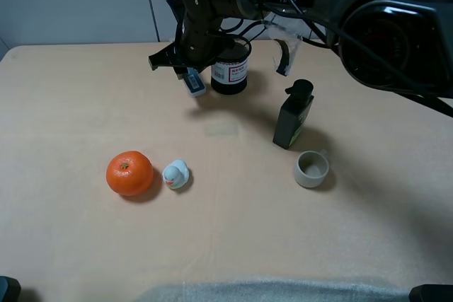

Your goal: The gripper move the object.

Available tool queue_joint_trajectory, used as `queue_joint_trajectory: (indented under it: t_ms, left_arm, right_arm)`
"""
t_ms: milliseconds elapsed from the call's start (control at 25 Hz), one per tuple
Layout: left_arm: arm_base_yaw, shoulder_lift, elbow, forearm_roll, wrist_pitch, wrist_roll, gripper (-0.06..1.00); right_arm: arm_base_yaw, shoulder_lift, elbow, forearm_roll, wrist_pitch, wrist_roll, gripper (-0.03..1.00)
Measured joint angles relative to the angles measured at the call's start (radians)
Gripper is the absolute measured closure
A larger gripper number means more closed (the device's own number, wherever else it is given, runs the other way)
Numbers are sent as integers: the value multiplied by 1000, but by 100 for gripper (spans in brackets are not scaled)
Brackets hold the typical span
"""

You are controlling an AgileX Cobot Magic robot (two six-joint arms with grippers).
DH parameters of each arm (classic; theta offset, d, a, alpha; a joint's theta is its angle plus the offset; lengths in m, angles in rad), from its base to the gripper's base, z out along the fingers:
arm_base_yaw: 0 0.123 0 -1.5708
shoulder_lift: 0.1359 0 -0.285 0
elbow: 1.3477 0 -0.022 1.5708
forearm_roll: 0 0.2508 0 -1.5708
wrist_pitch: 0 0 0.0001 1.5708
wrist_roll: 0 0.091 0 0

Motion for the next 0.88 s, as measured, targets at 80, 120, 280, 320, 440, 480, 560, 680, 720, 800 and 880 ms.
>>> queue_joint_trajectory:
  t_ms: [80,120,280,320,440,480,560,680,720,800,880]
  left_arm:
    - [0,0,0,0,0,0,3]
    - [0,0,0,0,0,0,3]
    - [0,0,0,0,0,0,3]
    - [0,0,0,0,0,0,3]
    - [0,0,0,0,0,0,3]
    - [0,0,0,0,0,0,3]
    - [0,0,0,0,0,0,3]
    - [0,0,0,0,0,0,3]
    - [0,0,0,0,0,0,3]
    - [0,0,0,0,0,0,3]
    - [0,0,0,0,0,0,3]
  right_arm:
    - [0,0,0,-3,0,0,68]
    - [0,0,0,-4,0,0,68]
    - [0,0,0,-4,0,0,68]
    - [0,0,0,-5,0,0,68]
    - [0,0,0,-7,-4,0,68]
    - [0,0,0,-7,-11,0,68]
    - [0,0,0,-7,-24,0,66]
    - [0,0,0,-6,-42,0,49]
    - [0,0,0,-6,-46,0,44]
    - [0,0,0,-7,-51,0,36]
    - [0,0,0,-7,-51,0,33]
